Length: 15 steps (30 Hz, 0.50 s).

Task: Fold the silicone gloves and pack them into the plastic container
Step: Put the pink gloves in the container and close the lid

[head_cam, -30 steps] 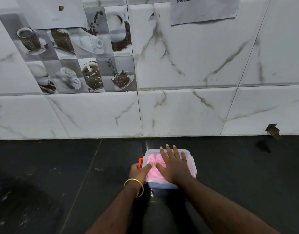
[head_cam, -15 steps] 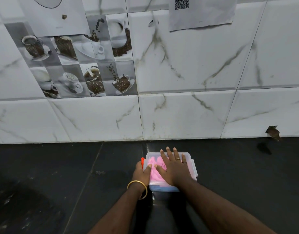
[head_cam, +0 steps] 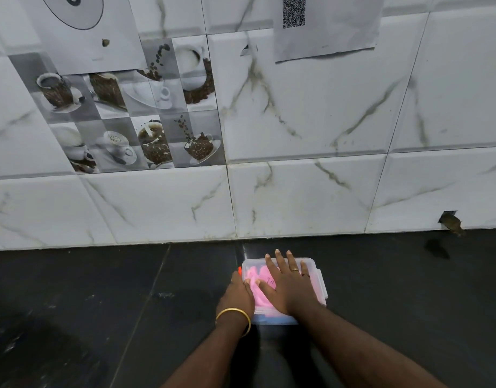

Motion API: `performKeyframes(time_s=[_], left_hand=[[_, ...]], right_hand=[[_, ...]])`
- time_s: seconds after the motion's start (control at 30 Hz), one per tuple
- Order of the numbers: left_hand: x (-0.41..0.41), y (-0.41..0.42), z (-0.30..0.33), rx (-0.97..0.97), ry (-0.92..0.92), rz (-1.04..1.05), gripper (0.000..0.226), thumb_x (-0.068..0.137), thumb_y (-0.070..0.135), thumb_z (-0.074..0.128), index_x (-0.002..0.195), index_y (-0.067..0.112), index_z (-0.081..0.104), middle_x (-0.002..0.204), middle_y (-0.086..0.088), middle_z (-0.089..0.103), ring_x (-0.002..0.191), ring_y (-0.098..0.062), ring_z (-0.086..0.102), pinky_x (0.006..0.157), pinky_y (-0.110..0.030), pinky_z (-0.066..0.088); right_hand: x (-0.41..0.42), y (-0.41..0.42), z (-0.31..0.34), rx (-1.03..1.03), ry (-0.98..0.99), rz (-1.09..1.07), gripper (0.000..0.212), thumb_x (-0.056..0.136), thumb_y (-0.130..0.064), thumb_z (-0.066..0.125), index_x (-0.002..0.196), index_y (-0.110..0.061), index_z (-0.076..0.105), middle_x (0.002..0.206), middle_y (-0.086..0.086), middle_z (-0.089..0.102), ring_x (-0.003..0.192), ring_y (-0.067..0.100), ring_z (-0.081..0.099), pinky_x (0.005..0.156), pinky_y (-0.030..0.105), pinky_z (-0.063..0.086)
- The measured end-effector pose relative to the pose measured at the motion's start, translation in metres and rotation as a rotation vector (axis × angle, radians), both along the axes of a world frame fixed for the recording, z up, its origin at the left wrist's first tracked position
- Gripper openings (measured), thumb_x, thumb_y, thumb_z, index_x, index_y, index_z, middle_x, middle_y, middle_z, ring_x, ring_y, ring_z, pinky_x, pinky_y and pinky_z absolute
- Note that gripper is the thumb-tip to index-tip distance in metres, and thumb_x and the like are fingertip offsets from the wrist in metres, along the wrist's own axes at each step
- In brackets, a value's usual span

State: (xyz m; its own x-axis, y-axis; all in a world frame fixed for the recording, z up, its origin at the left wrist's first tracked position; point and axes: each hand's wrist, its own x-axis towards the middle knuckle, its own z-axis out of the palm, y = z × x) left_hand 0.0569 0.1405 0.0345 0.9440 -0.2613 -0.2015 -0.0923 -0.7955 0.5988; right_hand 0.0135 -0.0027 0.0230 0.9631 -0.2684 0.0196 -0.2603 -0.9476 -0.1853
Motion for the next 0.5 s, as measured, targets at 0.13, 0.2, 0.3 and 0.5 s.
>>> performKeyframes(time_s=[0.13,0.2,0.3,0.5], left_hand=[[0.004,-0.008,0.006,0.382,-0.187,-0.117,0.058,0.102,0.029,0.023,0.155,0.016,0.005,0.164,-0.010,-0.005,0.150,-0.038,-0.001,0.117,-0.059,0.013],[0.008,-0.013,0.009,0.440,-0.307,-0.255,0.059,0.100,0.028,0.024,0.155,0.016,0.005,0.163,-0.011,-0.010,0.149,-0.037,-0.011,0.118,-0.058,0.005],[0.014,-0.024,0.013,0.379,-0.318,-0.456,0.064,0.097,0.044,0.027,0.154,0.018,0.011,0.164,-0.009,-0.010,0.150,-0.032,-0.011,0.118,-0.055,0.008],[0.014,-0.057,0.025,0.515,-0.062,-0.614,0.124,0.052,0.093,0.043,0.152,0.036,-0.003,0.160,0.004,-0.026,0.148,-0.036,-0.018,0.112,-0.067,0.001]], right_hand=[[-0.005,0.000,0.007,0.044,-0.015,0.032,0.069,0.097,-0.059,0.022,0.157,-0.026,0.008,0.165,0.000,0.004,0.152,0.028,-0.003,0.120,0.052,0.002],[-0.011,0.000,0.010,0.112,-0.103,0.045,0.061,0.101,-0.045,0.028,0.156,-0.023,0.016,0.164,-0.002,0.014,0.152,0.023,0.006,0.121,0.044,0.007],[-0.022,-0.007,0.016,0.235,-0.369,-0.028,0.049,0.098,-0.023,0.044,0.147,-0.018,0.041,0.154,0.001,0.041,0.146,0.018,0.030,0.119,0.034,0.021],[-0.050,-0.052,0.025,0.620,-0.480,-0.605,0.045,0.093,-0.035,0.056,0.133,-0.014,0.054,0.134,0.009,0.058,0.122,0.027,0.055,0.104,0.043,0.044]])
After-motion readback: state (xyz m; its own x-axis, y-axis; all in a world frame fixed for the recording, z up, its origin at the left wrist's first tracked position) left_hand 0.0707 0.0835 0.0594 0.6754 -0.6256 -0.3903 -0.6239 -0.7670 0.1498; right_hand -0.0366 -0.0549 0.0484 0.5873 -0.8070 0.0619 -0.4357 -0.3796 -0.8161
